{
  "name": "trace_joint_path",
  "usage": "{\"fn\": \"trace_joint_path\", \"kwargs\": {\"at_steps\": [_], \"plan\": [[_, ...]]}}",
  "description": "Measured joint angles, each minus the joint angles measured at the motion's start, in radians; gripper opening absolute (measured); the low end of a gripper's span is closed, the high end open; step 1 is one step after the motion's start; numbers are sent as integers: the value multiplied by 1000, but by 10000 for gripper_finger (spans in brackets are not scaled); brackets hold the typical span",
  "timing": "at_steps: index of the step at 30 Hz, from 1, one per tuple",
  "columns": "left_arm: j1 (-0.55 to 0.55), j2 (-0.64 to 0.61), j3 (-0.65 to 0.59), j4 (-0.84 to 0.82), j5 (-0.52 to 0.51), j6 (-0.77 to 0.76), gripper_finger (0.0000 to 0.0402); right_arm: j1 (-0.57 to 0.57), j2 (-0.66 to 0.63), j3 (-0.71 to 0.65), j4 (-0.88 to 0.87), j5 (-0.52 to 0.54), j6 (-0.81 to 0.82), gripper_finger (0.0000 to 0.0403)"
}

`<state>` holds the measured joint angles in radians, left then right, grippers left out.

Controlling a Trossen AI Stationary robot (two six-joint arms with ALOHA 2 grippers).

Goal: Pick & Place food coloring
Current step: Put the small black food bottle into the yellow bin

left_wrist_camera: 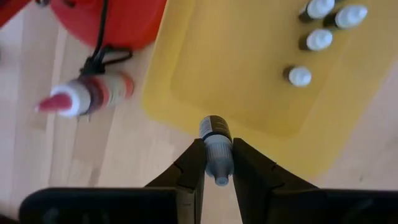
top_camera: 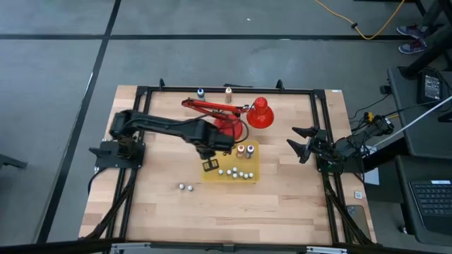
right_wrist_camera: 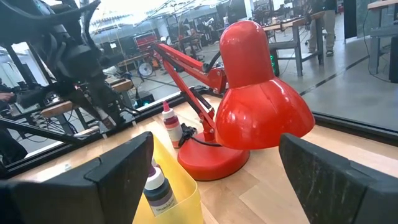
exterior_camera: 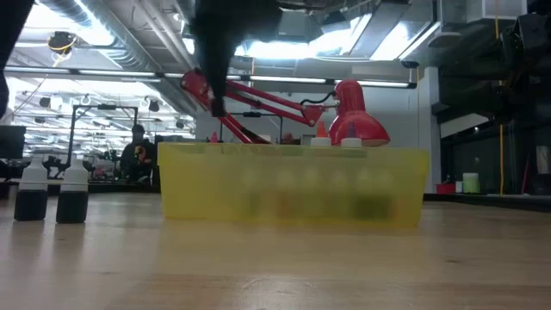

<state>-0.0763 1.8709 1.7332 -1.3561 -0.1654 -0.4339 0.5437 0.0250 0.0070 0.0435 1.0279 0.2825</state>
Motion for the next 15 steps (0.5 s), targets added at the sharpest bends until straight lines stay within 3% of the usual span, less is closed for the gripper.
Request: {"fn": "trace_joint_path", "kwargs": {"at_steps": [7,15], "plan": [[18,135,105,34,2,40,57,0,0,0,0,0,-2,347],[20,228,118,107,63,55,57,0,0,0,0,0,0,347]]}}
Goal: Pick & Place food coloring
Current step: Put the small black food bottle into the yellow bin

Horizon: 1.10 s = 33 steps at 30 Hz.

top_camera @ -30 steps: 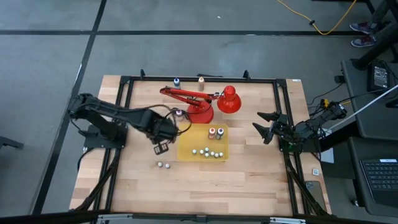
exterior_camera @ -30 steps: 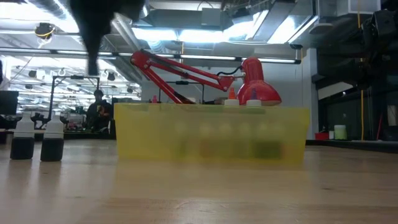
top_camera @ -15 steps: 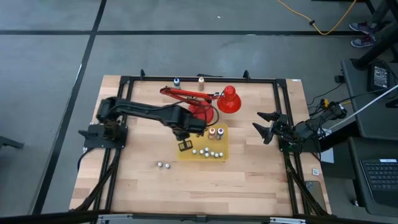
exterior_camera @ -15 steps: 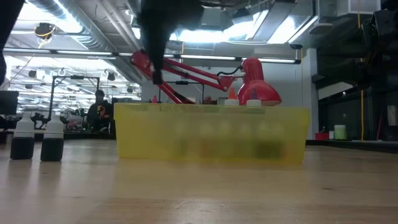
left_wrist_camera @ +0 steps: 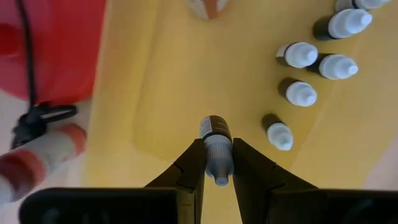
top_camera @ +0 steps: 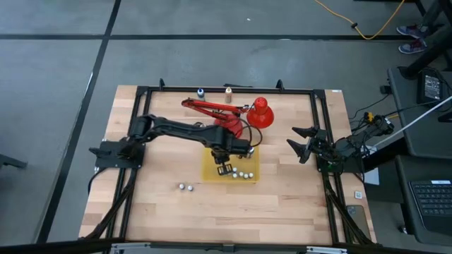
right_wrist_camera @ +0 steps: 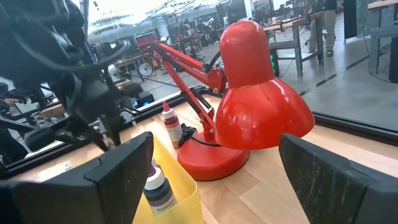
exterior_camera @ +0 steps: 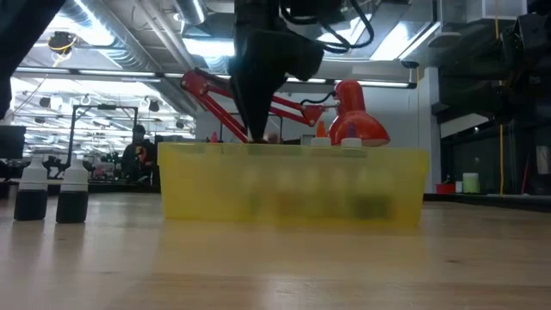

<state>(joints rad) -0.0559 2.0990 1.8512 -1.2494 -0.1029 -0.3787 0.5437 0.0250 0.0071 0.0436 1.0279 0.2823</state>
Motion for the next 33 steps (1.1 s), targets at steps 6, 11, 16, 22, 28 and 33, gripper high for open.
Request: {"fn": "trace_joint_path", "kwargs": {"at_steps": [6,11,16,22,28,33], "plan": [[-13,55,1,37,18,0,57,0,0,0,0,0,-2,347],[-26,88,1,69,35,0,57,0,0,0,0,0,-2,347],[-40,118,0,83,45,0,57,0,0,0,0,0,-2,347],[-42,130,0,105,46,23,57,0,0,0,0,0,-1,347],[-43,131,0,105,44,26,83,0,0,0,0,0,0,347],[-44,131,0,104,42,26,119,0,0,0,0,0,0,347]]}}
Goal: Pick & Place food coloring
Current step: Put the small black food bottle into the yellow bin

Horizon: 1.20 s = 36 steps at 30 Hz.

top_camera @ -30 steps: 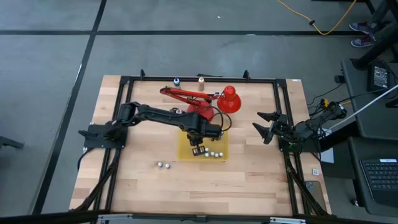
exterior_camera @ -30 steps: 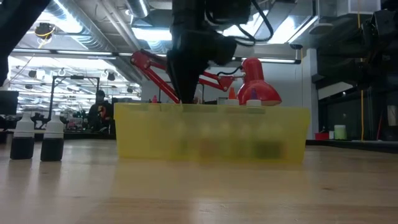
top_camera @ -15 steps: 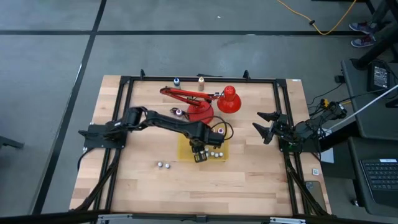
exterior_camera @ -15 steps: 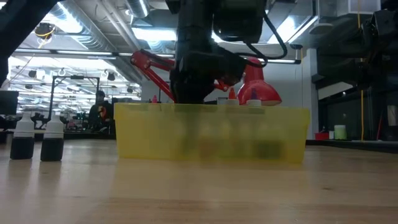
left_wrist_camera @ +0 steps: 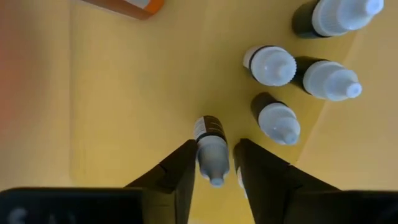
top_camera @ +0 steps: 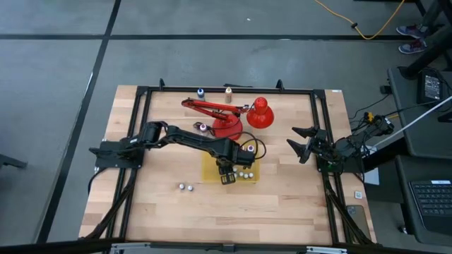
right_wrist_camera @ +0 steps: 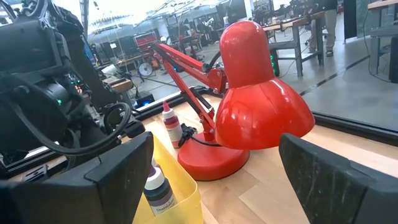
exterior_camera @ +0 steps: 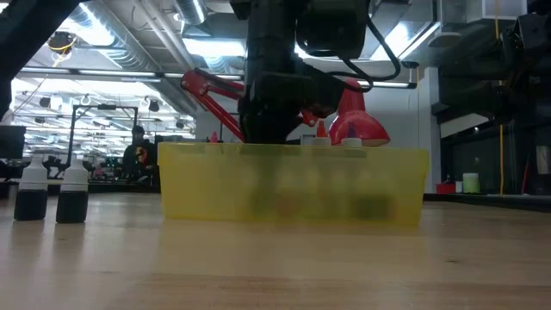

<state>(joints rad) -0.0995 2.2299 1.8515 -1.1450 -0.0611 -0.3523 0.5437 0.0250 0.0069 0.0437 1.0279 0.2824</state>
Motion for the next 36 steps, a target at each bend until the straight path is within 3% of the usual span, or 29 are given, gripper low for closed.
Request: {"fn": "trace_joint_path", "kwargs": {"at_steps": [6,18,22,30,36], "plan": [[0,-5,0,-2,-34,0,147,0,0,0,0,0,-1,347],[4,-23,0,-11,-3,-12,174,0,0,0,0,0,-1,347],[8,-48,0,-26,-90,-54,181,0,0,0,0,0,-2,347],[17,-85,-1,-91,-175,-234,214,0,0,0,0,0,-2,347],[-3,-189,-88,-100,-181,-431,250,0,0,0,0,0,0,347]]}}
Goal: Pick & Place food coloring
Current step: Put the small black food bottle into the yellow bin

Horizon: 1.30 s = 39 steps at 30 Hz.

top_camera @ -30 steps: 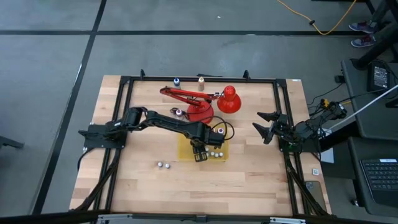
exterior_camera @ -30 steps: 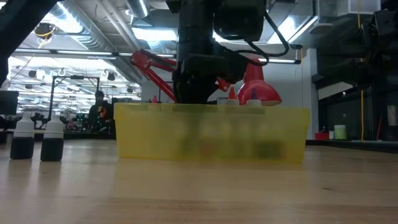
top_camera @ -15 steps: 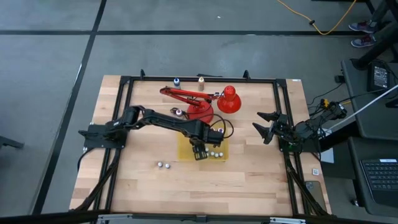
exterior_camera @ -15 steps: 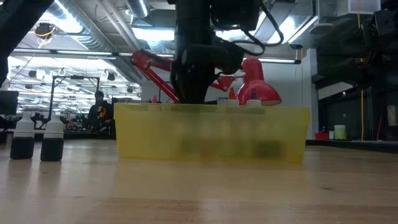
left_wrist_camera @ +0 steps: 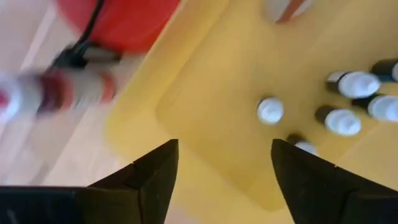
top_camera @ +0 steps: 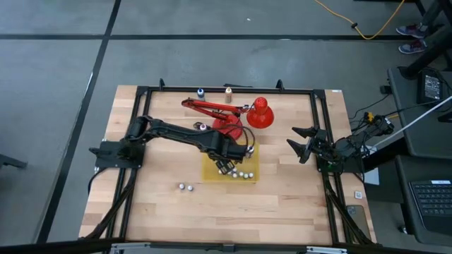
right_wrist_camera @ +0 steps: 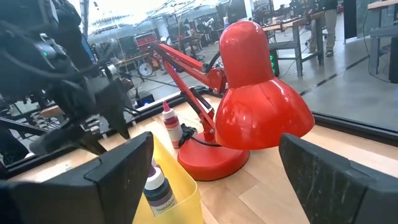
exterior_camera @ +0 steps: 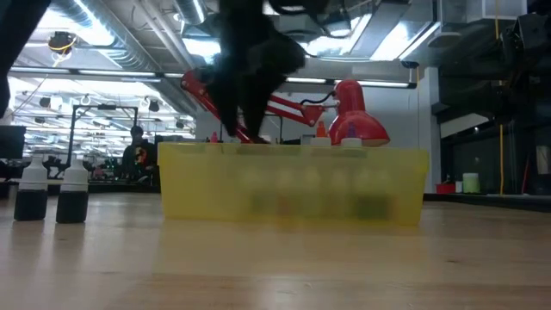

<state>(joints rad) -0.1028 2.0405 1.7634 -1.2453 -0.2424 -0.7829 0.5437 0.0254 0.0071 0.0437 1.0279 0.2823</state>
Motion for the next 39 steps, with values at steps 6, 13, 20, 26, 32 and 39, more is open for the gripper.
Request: {"fn": "trace_joint_path", "kwargs": {"at_steps": [6,13,20,26,32,39], "plan": [[-38,-147,-172,17,-17,-235,275,0,0,0,0,0,-1,347],[-95,-285,-370,28,5,-520,283,0,-1,0,0,0,-1,347],[-189,-369,-503,50,56,-768,281,0,-1,0,0,0,0,347],[-251,-382,-557,79,87,-903,281,0,-1,0,0,0,-1,347],[-308,-382,-611,160,115,-1003,281,0,-1,0,0,0,-2,347],[-357,-369,-661,196,141,-1102,268,0,-1,0,0,0,0,347]]}}
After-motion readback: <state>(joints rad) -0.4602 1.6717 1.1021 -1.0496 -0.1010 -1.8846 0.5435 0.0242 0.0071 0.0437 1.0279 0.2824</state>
